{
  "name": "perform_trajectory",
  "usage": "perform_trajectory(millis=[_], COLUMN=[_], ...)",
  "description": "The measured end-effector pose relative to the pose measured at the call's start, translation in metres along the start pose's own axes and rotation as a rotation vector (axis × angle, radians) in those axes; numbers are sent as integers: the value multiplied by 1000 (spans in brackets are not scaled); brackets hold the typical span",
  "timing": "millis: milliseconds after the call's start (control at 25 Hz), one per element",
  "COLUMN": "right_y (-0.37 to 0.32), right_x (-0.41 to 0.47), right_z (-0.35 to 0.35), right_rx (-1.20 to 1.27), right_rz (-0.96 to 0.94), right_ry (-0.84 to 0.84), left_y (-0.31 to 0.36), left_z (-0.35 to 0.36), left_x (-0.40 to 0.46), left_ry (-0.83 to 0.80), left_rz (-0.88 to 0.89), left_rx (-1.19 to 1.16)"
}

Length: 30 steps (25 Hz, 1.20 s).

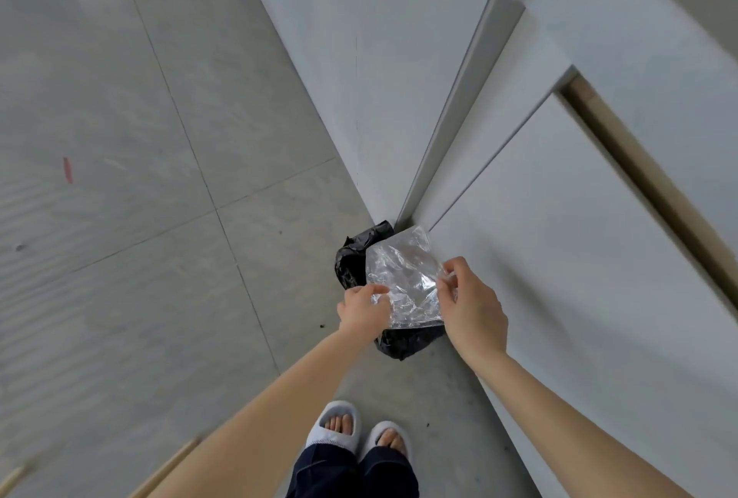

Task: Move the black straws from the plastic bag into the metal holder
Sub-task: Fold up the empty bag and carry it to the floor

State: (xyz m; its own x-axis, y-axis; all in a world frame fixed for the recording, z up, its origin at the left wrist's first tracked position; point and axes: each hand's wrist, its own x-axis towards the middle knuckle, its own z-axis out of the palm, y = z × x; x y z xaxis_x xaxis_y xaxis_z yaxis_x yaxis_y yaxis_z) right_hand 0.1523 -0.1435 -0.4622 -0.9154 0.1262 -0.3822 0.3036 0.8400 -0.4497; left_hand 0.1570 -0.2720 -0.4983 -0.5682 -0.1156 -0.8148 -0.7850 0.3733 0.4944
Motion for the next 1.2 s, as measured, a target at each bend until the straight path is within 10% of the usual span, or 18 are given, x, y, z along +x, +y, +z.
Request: perform_trajectory(millis=[640,1200], right_y=[41,68], right_x=[48,64], right_z=[109,185], right_rx=[-347,-375], right_rz=[-280,-138], right_ry=[24,-7], left_y=[-37,-50], left_z=[26,38], left_x=[74,113], left_ry=[-236,-209], left_rz=[-118,-154], left_rx=[-714,-705])
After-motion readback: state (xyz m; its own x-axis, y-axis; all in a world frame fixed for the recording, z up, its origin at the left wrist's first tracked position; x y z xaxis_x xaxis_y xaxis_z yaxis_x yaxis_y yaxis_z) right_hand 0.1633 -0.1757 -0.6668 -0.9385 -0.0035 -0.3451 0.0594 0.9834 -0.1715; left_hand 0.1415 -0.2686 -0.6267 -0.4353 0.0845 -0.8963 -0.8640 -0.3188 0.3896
